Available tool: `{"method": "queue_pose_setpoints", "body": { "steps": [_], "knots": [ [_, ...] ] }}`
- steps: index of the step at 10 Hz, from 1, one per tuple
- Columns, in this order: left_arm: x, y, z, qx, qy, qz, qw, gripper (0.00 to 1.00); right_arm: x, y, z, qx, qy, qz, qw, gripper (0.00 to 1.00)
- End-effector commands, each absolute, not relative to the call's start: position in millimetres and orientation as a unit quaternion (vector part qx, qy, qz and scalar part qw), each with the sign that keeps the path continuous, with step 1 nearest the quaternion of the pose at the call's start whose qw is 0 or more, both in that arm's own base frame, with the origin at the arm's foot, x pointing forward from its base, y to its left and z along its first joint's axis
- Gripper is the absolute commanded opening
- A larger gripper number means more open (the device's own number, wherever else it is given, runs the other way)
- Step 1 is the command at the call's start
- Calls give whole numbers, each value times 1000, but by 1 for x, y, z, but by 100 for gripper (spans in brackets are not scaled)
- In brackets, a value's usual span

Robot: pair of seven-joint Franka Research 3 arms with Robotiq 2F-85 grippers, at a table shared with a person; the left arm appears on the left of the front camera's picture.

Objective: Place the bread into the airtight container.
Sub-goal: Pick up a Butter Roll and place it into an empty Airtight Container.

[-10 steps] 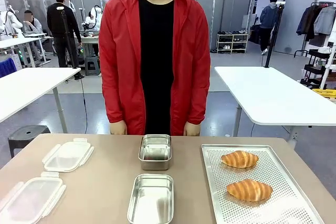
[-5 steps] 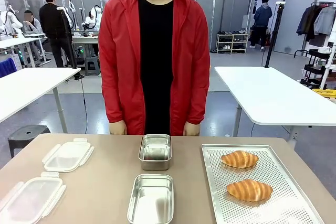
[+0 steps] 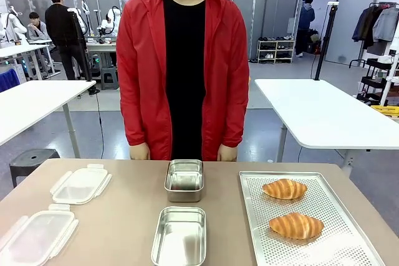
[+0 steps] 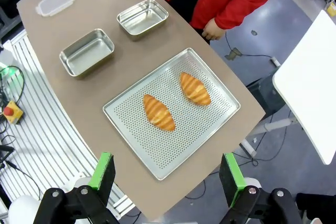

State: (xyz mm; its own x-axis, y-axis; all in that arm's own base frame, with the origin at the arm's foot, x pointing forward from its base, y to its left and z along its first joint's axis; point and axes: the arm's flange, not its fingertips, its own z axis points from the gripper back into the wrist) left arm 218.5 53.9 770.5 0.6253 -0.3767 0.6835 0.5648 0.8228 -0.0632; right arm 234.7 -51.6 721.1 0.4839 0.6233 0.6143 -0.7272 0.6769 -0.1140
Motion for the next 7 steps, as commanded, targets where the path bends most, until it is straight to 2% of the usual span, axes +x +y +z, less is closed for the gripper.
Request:
{"method": "queue_pose_setpoints", "body": {
  "steps": [1,3,5,7],
  "knots": [
    [219,54,774,-130,-341,-270,891,100,235,-52,723,83,-324,396,855,100],
    [219,54,774,-130,-341,-270,891,100,235,-52,721,81,-321,394,858,100],
    [219,54,774,-130,-341,-270,891,100,244,-20,721,7,-296,553,779,100],
    [219,54,774,-130,-341,-270,891,100,273,15,691,-39,-240,650,721,100]
  ]
}}
